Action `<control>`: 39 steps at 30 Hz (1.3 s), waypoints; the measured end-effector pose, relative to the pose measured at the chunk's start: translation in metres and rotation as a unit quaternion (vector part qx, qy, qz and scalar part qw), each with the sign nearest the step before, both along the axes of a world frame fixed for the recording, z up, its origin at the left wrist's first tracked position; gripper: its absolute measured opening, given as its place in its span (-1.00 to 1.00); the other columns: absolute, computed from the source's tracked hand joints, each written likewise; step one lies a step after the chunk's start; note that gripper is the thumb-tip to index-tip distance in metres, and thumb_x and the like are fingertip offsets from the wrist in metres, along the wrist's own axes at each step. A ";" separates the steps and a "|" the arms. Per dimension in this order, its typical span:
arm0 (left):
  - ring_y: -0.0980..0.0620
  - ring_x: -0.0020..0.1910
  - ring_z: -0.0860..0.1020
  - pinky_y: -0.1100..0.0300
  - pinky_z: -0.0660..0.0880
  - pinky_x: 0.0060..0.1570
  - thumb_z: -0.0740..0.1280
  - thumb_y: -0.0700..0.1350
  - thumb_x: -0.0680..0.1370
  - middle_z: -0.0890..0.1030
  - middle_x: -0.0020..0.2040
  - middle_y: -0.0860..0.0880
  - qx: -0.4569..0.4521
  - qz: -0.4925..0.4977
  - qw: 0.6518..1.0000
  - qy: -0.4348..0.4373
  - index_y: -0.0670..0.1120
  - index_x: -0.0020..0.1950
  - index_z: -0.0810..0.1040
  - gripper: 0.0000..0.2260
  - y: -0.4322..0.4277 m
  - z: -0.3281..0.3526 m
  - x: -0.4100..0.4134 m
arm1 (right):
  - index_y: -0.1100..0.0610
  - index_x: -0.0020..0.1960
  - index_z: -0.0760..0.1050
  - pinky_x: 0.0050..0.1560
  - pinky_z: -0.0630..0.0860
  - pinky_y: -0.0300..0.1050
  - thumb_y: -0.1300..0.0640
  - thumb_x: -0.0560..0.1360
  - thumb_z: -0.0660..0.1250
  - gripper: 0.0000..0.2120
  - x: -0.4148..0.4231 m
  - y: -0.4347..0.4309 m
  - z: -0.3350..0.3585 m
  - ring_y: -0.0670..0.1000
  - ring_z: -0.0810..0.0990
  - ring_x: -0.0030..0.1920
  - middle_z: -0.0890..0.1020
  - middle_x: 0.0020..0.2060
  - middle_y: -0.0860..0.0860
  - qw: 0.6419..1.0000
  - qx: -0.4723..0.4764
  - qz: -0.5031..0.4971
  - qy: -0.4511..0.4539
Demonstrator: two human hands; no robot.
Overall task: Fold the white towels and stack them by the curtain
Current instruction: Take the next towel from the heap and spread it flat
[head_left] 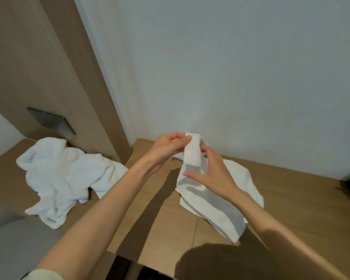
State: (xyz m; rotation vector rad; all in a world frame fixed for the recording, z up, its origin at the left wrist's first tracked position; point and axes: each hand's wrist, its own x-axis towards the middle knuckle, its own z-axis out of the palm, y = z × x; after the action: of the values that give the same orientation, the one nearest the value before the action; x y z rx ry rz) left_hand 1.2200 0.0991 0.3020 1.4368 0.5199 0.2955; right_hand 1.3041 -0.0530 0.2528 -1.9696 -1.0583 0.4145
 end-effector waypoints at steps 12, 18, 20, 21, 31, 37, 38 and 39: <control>0.05 0.16 0.41 0.15 0.39 0.17 0.48 0.03 0.43 0.41 0.18 0.04 0.344 -0.021 0.938 0.036 0.10 0.34 0.35 -0.46 -0.005 0.013 0.022 | 0.06 -0.02 0.46 -0.27 0.33 -0.48 0.34 0.51 0.13 -0.77 0.050 -0.021 0.099 -0.21 0.45 -0.21 0.55 -0.21 -0.11 0.968 0.195 -0.134 -0.089; -0.11 0.04 0.57 0.18 0.38 -0.16 0.34 -0.06 0.54 0.62 0.02 -0.07 0.357 0.027 0.931 0.074 -0.13 0.11 0.57 -0.79 -0.022 -0.012 0.052 | -0.03 -0.20 0.41 -0.26 0.33 -0.30 0.16 0.55 0.12 -0.80 0.069 -0.039 0.140 -0.25 0.43 -0.32 0.50 -0.34 -0.21 0.945 0.238 -0.185 -0.129; -0.10 0.00 0.56 0.20 0.34 -0.26 0.29 -0.13 0.57 0.58 -0.08 -0.02 0.345 0.056 0.933 0.081 -0.11 0.01 0.57 -0.90 -0.009 -0.013 0.054 | 0.07 -0.07 0.50 -0.15 0.37 -0.14 0.10 0.57 0.13 -0.83 0.078 -0.049 0.143 -0.10 0.49 -0.18 0.55 -0.23 -0.11 0.933 0.240 -0.231 -0.135; -0.09 -0.01 0.56 0.24 0.33 -0.29 0.28 -0.17 0.57 0.57 -0.10 0.00 0.337 0.061 0.936 0.077 -0.10 0.00 0.56 -0.92 -0.001 -0.010 0.053 | 0.10 0.00 0.52 -0.12 0.38 -0.10 0.10 0.59 0.15 -0.82 0.082 -0.053 0.143 -0.04 0.51 -0.12 0.56 -0.17 -0.06 0.928 0.234 -0.257 -0.135; -0.01 -0.11 0.56 0.19 0.36 -0.18 0.29 -0.26 0.50 0.65 -0.11 -0.05 0.483 0.212 0.846 -0.079 -0.14 -0.02 0.63 -0.85 0.052 0.115 0.034 | 0.22 -0.03 0.52 -0.16 0.31 -0.13 -0.04 0.61 0.17 -0.66 0.108 -0.050 0.158 0.06 0.51 -0.10 0.54 -0.17 0.10 0.901 0.209 -0.378 -0.049; 0.11 -0.24 0.53 0.21 0.37 -0.23 0.38 -0.17 0.49 0.59 -0.27 0.08 0.508 0.198 0.826 -0.142 -0.03 -0.10 0.63 -0.94 0.057 0.203 0.021 | 0.13 -0.31 0.35 -0.17 0.28 -0.15 -0.11 0.54 0.27 -0.61 0.116 -0.025 0.235 0.15 0.53 -0.14 0.60 -0.18 0.15 0.844 0.269 -0.463 -0.045; 0.17 -0.27 0.50 0.22 0.37 -0.25 0.38 -0.17 0.50 0.57 -0.29 0.11 0.513 0.190 0.824 -0.151 0.00 -0.12 0.62 -0.93 0.054 0.214 0.021 | 0.12 -0.29 0.38 -0.18 0.31 -0.15 -0.10 0.54 0.28 -0.64 0.117 -0.023 0.248 0.18 0.57 -0.11 0.63 -0.20 0.15 0.836 0.284 -0.467 -0.039; 0.25 -0.31 0.48 0.25 0.37 -0.27 0.37 -0.18 0.50 0.56 -0.32 0.14 0.513 0.183 0.823 -0.161 0.02 -0.14 0.61 -0.90 0.049 0.225 0.022 | 0.12 -0.29 0.39 -0.19 0.36 -0.14 -0.09 0.54 0.28 -0.66 0.118 -0.023 0.260 0.18 0.61 -0.13 0.63 -0.29 0.11 0.832 0.304 -0.463 -0.026</control>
State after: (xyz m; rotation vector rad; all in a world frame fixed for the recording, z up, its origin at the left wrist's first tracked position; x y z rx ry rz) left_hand 1.2415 0.1476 0.5271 2.2511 0.3467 1.2529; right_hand 1.4225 -0.0759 0.5129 -1.6464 -0.1113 -0.4659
